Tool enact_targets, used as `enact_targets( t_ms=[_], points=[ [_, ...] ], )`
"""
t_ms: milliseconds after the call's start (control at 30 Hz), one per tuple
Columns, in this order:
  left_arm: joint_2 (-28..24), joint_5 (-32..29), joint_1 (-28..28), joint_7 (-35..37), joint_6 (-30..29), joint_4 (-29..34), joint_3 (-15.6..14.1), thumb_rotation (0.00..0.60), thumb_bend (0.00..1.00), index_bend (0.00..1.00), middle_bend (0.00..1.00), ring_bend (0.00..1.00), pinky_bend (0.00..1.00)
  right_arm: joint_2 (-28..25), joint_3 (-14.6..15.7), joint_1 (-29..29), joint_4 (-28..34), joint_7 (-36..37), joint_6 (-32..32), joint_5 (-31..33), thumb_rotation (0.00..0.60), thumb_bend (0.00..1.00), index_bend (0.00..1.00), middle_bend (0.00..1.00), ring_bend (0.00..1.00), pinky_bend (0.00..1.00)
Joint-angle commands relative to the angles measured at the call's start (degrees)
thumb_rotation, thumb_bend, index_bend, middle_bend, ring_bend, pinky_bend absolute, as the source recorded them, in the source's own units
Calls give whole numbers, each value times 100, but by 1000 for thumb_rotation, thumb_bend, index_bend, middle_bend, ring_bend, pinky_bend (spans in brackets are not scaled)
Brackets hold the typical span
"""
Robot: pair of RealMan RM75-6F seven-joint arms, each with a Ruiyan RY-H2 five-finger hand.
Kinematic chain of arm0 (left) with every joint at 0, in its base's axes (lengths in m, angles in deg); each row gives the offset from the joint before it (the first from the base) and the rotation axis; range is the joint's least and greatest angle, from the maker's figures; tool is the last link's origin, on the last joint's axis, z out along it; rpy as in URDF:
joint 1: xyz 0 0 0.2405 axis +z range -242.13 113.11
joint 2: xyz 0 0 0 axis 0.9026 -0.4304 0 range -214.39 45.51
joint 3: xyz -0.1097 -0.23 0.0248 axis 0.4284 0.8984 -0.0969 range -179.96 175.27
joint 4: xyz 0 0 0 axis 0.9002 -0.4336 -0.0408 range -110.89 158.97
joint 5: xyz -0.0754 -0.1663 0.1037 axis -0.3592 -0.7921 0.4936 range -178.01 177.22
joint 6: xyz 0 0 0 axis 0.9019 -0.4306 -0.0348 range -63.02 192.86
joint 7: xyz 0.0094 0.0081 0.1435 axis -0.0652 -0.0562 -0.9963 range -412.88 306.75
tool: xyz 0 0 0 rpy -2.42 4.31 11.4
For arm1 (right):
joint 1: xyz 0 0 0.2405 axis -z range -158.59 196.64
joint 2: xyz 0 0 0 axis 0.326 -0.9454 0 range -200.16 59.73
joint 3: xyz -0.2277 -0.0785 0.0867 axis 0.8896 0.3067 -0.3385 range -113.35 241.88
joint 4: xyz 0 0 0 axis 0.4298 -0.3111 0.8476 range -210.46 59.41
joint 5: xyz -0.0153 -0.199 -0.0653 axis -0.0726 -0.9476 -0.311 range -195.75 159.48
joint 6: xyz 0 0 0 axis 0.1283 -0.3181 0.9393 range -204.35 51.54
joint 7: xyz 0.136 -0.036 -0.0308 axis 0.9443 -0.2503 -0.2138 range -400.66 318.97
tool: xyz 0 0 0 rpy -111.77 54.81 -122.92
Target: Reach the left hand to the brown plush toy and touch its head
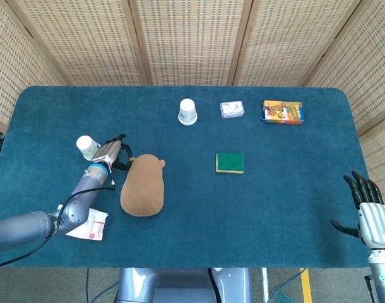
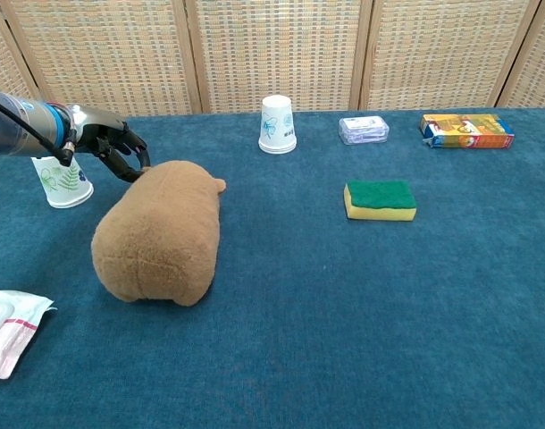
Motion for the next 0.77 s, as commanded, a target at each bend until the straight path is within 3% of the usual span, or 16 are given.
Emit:
enact_targets(
  t_ms=[33, 767],
  points=[
    [39, -3, -2, 1, -42, -9, 4, 600, 489, 582, 0, 0, 0, -1, 0, 0, 4, 1, 1, 1, 600, 140, 9, 0, 0, 0],
    [-147, 156, 80, 4, -185, 273, 29, 600, 489, 589, 0, 0, 0, -17, 14, 7, 88, -57, -17, -17, 600, 141, 9, 0, 0, 0]
  ],
)
